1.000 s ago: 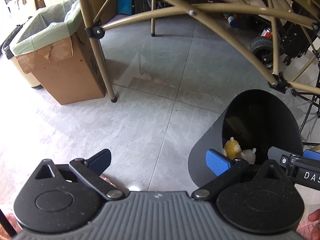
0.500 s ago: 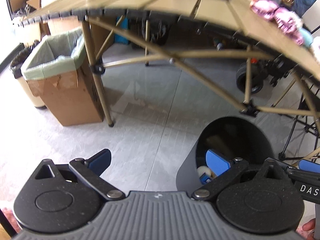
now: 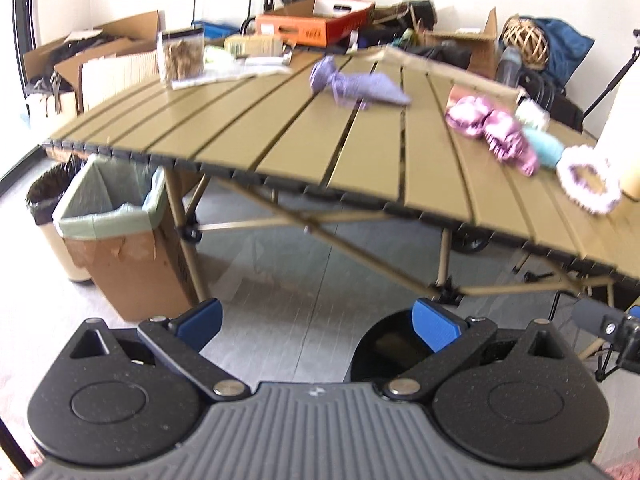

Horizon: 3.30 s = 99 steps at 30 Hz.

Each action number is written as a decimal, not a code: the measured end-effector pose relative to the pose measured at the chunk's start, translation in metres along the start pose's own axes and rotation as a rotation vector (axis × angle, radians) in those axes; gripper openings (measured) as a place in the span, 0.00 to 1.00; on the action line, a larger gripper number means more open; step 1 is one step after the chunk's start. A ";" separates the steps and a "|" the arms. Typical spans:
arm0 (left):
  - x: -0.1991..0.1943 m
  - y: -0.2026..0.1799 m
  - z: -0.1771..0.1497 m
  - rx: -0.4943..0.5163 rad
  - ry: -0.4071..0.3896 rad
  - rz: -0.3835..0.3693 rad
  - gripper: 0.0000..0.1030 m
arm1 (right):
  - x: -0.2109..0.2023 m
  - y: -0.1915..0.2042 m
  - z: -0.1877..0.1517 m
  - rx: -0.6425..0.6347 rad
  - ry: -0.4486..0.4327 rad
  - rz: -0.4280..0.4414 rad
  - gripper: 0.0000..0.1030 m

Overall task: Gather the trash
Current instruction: 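Raise both tools from the bin back toward the table, then close the right gripper on the lilac fuzzy towel while the left gripper closes on the purple satin pouch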

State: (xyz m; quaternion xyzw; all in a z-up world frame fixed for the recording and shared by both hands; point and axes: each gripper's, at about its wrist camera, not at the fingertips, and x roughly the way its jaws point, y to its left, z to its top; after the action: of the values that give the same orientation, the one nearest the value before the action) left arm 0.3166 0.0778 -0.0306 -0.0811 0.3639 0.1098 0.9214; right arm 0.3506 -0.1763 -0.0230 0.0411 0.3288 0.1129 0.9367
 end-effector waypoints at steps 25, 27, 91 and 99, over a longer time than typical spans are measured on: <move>0.014 -0.079 0.093 -0.009 -0.174 -0.084 1.00 | 0.031 -0.064 0.095 0.011 -0.258 -0.149 1.00; 0.021 -0.084 0.098 -0.002 -0.174 -0.086 1.00 | 0.042 -0.066 0.099 0.003 -0.252 -0.146 1.00; 0.177 -0.209 0.171 -0.017 0.044 0.038 0.92 | 0.059 -0.148 0.120 0.211 -0.309 -0.133 0.29; 0.172 -0.215 0.162 0.025 -0.001 0.092 0.61 | 0.052 -0.155 0.116 0.221 -0.317 -0.137 0.28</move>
State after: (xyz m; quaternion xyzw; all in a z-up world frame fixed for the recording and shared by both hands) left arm 0.6009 -0.0671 -0.0169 -0.0526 0.3680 0.1474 0.9165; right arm 0.4917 -0.3151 0.0127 0.1382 0.1898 0.0045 0.9720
